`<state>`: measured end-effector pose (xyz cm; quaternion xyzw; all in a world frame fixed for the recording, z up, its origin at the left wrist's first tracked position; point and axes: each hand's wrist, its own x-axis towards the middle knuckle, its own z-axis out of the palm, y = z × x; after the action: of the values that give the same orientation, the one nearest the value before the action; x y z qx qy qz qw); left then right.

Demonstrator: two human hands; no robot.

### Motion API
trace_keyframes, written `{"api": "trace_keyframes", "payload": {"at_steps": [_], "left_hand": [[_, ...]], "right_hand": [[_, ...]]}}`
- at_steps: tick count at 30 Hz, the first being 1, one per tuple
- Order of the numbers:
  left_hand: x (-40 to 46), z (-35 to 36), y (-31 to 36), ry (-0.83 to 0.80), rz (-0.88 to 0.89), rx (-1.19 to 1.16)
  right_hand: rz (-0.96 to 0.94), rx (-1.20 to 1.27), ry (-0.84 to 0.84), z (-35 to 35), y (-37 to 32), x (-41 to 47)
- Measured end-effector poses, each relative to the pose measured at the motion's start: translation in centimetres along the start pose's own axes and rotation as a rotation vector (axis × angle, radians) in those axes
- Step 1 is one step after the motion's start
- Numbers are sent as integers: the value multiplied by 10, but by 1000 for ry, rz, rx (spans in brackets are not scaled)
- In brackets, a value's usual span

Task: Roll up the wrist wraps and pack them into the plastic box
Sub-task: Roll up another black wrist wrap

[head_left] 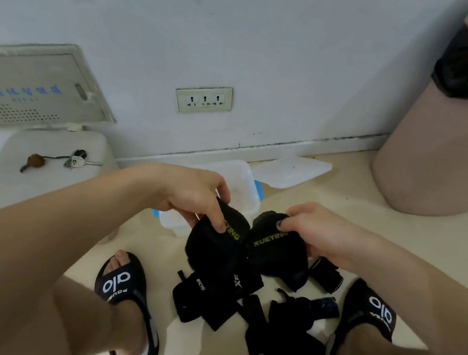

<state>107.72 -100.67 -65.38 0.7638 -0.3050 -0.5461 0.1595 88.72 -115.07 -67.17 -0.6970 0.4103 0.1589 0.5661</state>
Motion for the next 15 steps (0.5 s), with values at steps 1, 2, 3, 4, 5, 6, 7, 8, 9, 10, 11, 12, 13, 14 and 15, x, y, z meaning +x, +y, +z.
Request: {"api": "trace_keyframes", "payload": {"at_steps": [1, 2, 3, 4, 5, 6, 7, 8, 9, 10, 11, 12, 13, 14, 15], "left_hand": [[0, -4, -1, 2, -5, 38], [0, -7, -1, 6, -8, 62], [0, -10, -1, 12, -11, 74], [1, -13, -1, 18, -7, 77], [1, -14, -1, 25, 2, 78], [1, -16, 0, 30, 13, 77], [0, -16, 1, 31, 30, 77], [0, -15, 2, 32, 54, 81], [-1, -15, 4, 40, 83, 99], [-1, -13, 6, 59, 111, 139], [-1, -12, 8, 88, 133, 196], [0, -10, 10, 122, 150, 261], [-1, -8, 12, 152, 162, 327], [0, -5, 13, 175, 170, 389], [1, -2, 13, 187, 181, 438]], "right_hand": [[-5, -68, 22, -3, -3, 0], [-5, -108, 36, -6, -7, 0], [2, -124, 47, -9, -10, -1], [3, -138, 53, -11, -14, -2], [-2, -167, 54, -14, -17, -3], [-8, -200, 49, -16, -20, -5], [-12, -225, 43, -17, -22, -7], [-14, -235, 36, -18, -24, -8], [-19, -231, 29, -18, -25, -10], [-27, -219, 19, -18, -27, -10], [-35, -202, 6, -18, -28, -11], [-39, -177, -4, -18, -29, -11], [-42, -148, -11, -18, -31, -11], [-44, -115, -19, -18, -33, -12], [-47, -78, -26, -19, -34, -12]]}}
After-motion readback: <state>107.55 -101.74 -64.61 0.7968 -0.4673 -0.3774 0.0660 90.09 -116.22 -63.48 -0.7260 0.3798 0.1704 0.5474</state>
